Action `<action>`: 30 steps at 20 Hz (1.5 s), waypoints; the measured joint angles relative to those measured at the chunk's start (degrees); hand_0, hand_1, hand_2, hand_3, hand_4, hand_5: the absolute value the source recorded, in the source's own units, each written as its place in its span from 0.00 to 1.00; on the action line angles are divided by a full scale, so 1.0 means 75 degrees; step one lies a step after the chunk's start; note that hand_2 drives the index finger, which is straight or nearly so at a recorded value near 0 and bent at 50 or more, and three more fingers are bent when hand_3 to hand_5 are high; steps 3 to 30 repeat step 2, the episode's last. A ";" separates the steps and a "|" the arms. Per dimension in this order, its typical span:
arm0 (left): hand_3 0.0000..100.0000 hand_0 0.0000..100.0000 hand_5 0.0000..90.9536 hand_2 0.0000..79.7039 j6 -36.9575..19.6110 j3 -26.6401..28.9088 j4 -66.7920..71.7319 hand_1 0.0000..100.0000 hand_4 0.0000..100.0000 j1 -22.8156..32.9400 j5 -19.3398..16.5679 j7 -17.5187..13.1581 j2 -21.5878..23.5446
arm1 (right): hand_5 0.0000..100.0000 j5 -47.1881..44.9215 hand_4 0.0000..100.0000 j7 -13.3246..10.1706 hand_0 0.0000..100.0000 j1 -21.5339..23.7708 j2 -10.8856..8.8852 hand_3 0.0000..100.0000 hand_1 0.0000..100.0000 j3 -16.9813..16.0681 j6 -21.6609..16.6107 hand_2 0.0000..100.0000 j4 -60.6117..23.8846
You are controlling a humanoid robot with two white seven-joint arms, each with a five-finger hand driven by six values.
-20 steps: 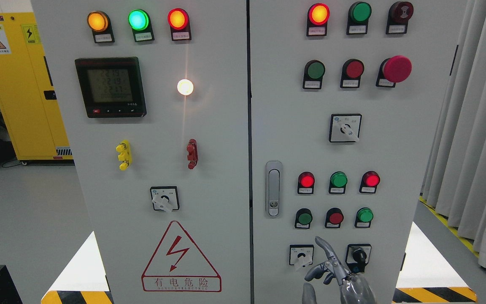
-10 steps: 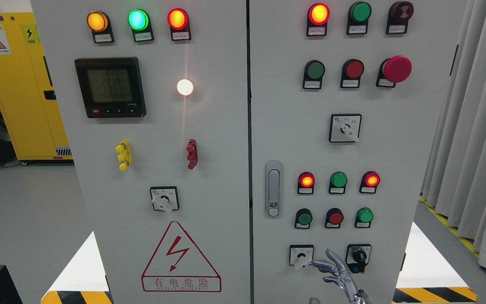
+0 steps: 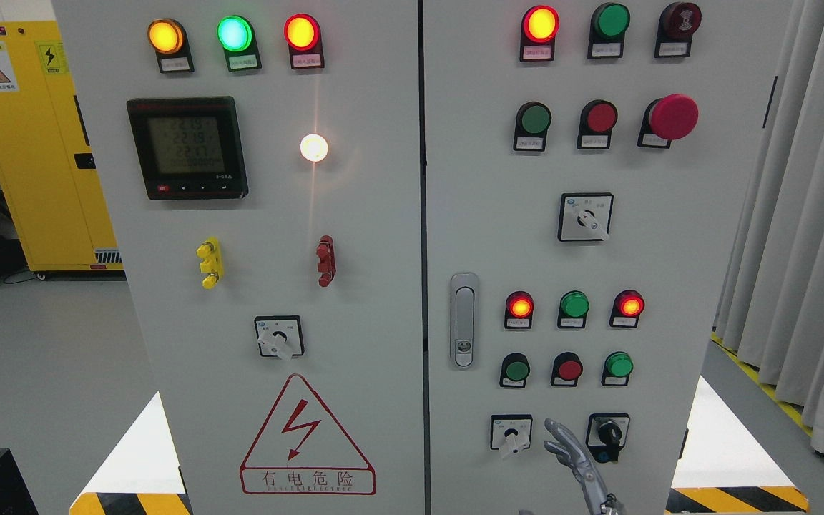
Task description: Press green start button
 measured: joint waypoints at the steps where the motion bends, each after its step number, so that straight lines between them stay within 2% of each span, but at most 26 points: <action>1: 0.00 0.12 0.00 0.00 0.0000 0.0000 0.0000 0.56 0.00 0.0000 0.0000 0.0000 0.0000 | 0.20 -0.0006 0.25 0.0014 0.70 0.0002 -0.0002 0.15 0.72 0.0010 0.0000 0.00 -0.0008; 30: 0.00 0.12 0.00 0.00 0.0000 0.0000 0.0000 0.56 0.00 0.0000 0.0000 0.0000 0.0000 | 0.20 -0.0010 0.25 0.0039 0.70 0.0003 -0.0003 0.15 0.72 0.0018 0.0000 0.00 -0.0016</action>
